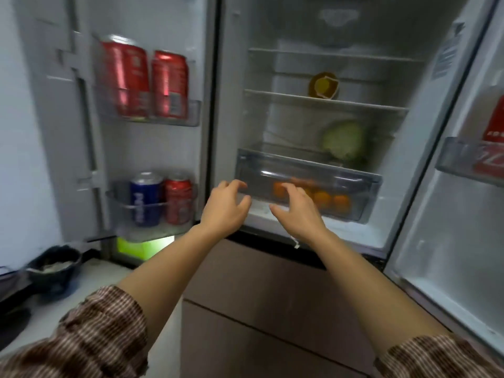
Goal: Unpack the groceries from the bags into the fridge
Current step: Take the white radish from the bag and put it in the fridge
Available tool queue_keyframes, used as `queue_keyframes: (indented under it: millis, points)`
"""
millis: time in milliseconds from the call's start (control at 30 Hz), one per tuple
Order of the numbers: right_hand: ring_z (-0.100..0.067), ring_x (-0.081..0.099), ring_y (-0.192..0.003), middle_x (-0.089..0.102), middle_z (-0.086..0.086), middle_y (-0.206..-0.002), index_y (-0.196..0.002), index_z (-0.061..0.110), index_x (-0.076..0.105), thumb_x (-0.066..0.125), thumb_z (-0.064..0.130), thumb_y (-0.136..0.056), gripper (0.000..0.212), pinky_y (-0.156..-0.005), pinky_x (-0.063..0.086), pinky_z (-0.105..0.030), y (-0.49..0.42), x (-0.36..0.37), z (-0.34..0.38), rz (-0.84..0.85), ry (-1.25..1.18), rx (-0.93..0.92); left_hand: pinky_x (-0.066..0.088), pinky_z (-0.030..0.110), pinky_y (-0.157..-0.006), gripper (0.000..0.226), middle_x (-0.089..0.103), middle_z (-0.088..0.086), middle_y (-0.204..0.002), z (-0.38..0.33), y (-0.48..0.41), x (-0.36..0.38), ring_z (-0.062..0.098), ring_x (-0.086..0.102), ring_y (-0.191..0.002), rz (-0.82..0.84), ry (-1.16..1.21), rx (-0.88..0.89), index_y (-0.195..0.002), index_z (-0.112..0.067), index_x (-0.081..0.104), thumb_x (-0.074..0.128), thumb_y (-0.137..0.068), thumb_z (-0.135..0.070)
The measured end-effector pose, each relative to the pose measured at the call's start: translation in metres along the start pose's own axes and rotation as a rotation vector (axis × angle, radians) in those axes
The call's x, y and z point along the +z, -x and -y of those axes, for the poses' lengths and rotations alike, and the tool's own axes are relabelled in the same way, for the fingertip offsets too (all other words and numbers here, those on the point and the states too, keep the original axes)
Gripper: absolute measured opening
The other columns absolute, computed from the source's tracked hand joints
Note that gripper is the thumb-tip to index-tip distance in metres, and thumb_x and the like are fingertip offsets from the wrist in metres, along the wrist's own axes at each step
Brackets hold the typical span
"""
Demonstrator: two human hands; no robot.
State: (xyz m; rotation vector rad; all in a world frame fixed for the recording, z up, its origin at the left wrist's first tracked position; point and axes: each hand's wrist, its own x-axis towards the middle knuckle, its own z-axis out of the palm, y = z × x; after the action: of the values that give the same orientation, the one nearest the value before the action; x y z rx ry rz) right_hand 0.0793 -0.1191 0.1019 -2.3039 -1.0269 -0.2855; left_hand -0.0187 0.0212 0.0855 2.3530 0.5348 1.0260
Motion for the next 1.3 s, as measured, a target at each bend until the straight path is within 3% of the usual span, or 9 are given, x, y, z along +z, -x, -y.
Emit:
queue_keyframes:
  millis: [233, 500, 733, 1067, 1300]
  points:
    - [-0.027, 0.044, -0.127, 0.044, -0.007, -0.142, -0.143, 0.018, 0.038, 0.058, 0.03, -0.091, 0.057, -0.102, 0.041, -0.045, 0.084, 0.082, 0.14, 0.133, -0.022, -0.283, 0.038, 0.034, -0.095, 0.029, 0.056, 0.006, -0.12, 0.083, 0.131, -0.132, 0.026, 0.047, -0.115, -0.198, -0.152, -0.159, -0.118, -0.015, 0.059, 0.053, -0.091, -0.021]
    - [-0.031, 0.043, -0.124, 0.045, -0.008, -0.137, -0.141, 0.015, 0.038, 0.055, 0.03, -0.091, 0.055, -0.095, 0.042, -0.043, 0.202, 0.207, 0.352, 0.361, -0.019, -0.548, 0.044, 0.041, -0.092, 0.03, 0.055, 0.01, -0.118, 0.215, 0.295, -0.32, 0.029, 0.047, -0.113, -0.271, -0.426, -0.453, -0.119, -0.013, 0.058, 0.049, -0.092, -0.021]
    - [-0.031, 0.039, -0.129, 0.041, -0.006, -0.143, -0.143, 0.019, 0.035, 0.054, 0.033, -0.091, 0.057, -0.1, 0.039, -0.048, 0.344, 0.298, 0.571, 0.548, -0.091, -0.722, 0.044, 0.04, -0.093, 0.032, 0.052, 0.006, -0.125, 0.314, 0.462, -0.524, 0.026, 0.045, -0.115, -0.248, -0.67, -0.707, -0.124, -0.015, 0.053, 0.046, -0.094, -0.025]
    - [-0.03, 0.036, -0.132, 0.038, -0.006, -0.146, -0.145, 0.02, 0.029, 0.052, 0.031, -0.093, 0.058, -0.103, 0.035, -0.051, 0.486, 0.396, 0.817, 0.763, -0.11, -1.017, 0.047, 0.038, -0.089, 0.035, 0.049, 0.004, -0.129, 0.403, 0.635, -0.727, 0.023, 0.042, -0.119, -0.403, -0.716, -1.037, -0.13, -0.019, 0.05, 0.045, -0.096, -0.029]
    - [-0.032, 0.034, -0.134, 0.035, -0.006, -0.149, -0.149, 0.019, 0.025, 0.052, 0.033, -0.095, 0.062, -0.107, 0.032, -0.053, 0.541, 0.483, 0.957, 0.838, -0.092, -1.13, 0.045, 0.037, -0.091, 0.032, 0.051, 0.005, -0.125, 0.491, 0.708, -0.84, 0.024, 0.043, -0.118, -0.448, -0.748, -1.127, -0.125, -0.018, 0.052, 0.047, -0.095, -0.028]
